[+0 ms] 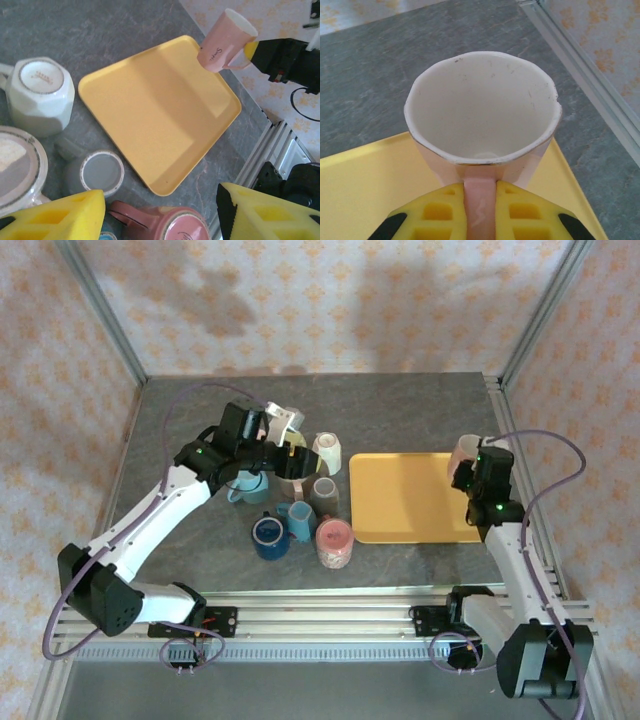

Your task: Turn the mug right side up

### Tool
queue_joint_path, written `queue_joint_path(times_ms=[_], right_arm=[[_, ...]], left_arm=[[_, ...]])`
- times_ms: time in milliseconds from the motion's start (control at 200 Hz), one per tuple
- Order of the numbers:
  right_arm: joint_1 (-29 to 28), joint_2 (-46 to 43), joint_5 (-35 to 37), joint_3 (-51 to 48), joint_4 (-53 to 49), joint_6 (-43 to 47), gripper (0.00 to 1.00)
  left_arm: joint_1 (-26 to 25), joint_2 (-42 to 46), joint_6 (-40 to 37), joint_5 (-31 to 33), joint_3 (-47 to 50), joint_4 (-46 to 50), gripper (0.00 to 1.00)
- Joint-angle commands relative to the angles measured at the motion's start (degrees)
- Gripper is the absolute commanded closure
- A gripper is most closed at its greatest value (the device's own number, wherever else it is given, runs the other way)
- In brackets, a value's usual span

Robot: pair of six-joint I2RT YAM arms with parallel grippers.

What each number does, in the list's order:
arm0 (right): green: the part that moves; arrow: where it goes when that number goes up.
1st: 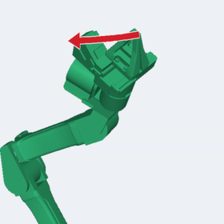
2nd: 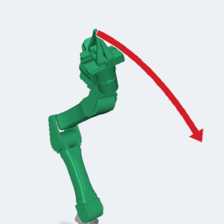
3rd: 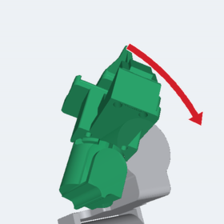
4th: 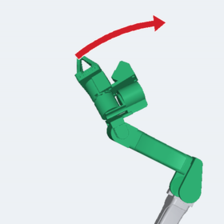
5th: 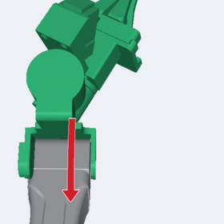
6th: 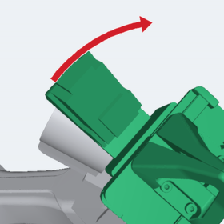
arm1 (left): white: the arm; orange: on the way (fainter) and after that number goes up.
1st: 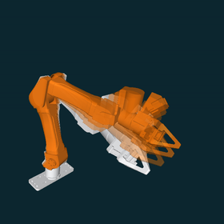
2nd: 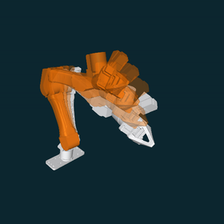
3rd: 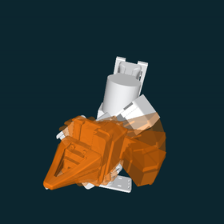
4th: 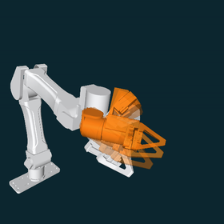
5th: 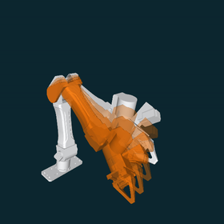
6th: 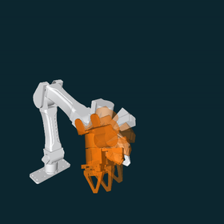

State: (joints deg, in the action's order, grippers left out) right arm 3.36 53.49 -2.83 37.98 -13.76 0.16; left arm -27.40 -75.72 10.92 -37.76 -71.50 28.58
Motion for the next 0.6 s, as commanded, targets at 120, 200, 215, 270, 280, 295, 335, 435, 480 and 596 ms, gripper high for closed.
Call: queue_joint_path(times_ms=[120,200,215,270,280,295,335,435,480,596], right_arm=[[4.9,1.5,-1.9,-2.7,14.6,2.9,1.0],[6.2,3.4,-2.3,-3.9,18.0,3.9,1.0],[6.4,3.7,-2.5,-4.2,18.8,4.2,1.0],[7.0,4.9,-3.1,-5.0,21.6,5.1,1.0],[7.1,5.0,-3.3,-5.2,22.1,5.2,1.0],[7.2,5.4,-3.5,-5.3,22.9,5.5,1.0],[7.4,6.2,-3.9,-5.8,24.8,6.2,1.0],[7.8,8.9,-4.8,-6.2,27.9,7.8,1.0],[7.9,10.2,-5.0,-6.1,28.8,8.3,1.0],[8.3,12.8,-4.3,-6.4,32.3,9.1,1.0]], left_arm=[[-0.4,0.5,-3.7,-1.8,0.9,-4.2,0.39],[-0.6,0.4,-3.8,-1.7,1.3,-4.7,0.39],[-0.6,0.3,-3.8,-1.6,1.4,-4.8,0.39],[-0.7,0.2,-3.8,-1.5,1.7,-5.3,0.39],[-0.8,0.2,-3.8,-1.4,1.7,-5.4,0.39],[-0.7,0.2,-3.8,-1.4,1.8,-5.5,0.39],[-0.9,0.0,-3.8,-1.3,1.9,-5.7,0.39],[-0.9,-0.3,-3.8,-0.6,1.9,-5.6,0.39],[-1.0,-0.4,-3.8,-0.3,1.9,-5.5,0.39],[-1.2,0.0,-3.6,0.7,2.5,-5.8,0.39]])
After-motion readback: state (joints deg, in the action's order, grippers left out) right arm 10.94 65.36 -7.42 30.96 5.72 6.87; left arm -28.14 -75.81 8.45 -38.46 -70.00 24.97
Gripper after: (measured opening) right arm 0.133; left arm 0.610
